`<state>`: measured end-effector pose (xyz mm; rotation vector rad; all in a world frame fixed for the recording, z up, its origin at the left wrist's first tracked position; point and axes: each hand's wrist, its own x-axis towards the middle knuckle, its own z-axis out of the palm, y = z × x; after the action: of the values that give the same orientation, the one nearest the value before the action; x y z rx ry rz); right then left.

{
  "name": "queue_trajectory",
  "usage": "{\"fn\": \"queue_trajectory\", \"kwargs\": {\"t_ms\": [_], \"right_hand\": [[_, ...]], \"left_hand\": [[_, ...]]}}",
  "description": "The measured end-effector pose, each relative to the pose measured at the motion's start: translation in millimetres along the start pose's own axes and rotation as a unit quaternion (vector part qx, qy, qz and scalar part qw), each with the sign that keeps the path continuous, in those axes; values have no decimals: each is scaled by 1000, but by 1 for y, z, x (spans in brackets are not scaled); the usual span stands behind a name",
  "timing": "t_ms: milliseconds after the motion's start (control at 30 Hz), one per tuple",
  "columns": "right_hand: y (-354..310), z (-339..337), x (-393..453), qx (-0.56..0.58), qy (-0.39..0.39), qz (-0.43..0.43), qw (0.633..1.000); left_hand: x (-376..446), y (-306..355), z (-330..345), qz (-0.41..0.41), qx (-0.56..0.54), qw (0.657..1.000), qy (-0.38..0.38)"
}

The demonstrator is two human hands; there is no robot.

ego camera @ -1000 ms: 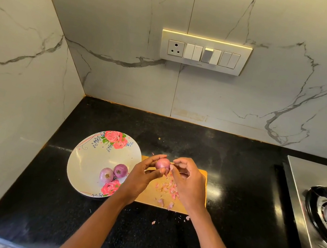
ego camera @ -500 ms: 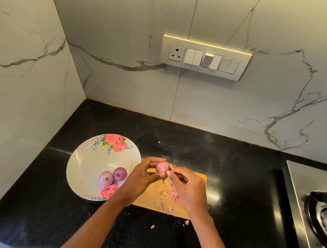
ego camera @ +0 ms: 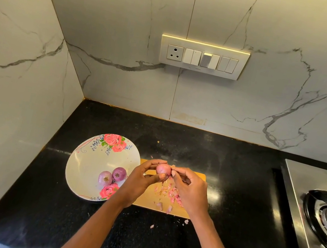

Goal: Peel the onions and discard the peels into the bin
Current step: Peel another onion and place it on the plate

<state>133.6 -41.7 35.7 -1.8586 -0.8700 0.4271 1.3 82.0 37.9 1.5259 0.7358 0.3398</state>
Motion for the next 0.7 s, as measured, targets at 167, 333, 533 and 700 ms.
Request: {"fn": "queue_trajectory", "kwargs": {"t_ms": [167,333,533,700], "right_hand": [[-5,1,-2,21,-13,-4,1000],[-4,0,-3,-29,8,-40,999],[1,3,-2,-38,29,-38,998],[-2,3,-3,26,-5,-3,1000]], "left_hand": [[2,3,1,-4,4,1000,10],[3,2,2,1,13,1000,5],[1,0,3,3,-11,1000,0],[3,-7,3,0,-47,999,26]]}}
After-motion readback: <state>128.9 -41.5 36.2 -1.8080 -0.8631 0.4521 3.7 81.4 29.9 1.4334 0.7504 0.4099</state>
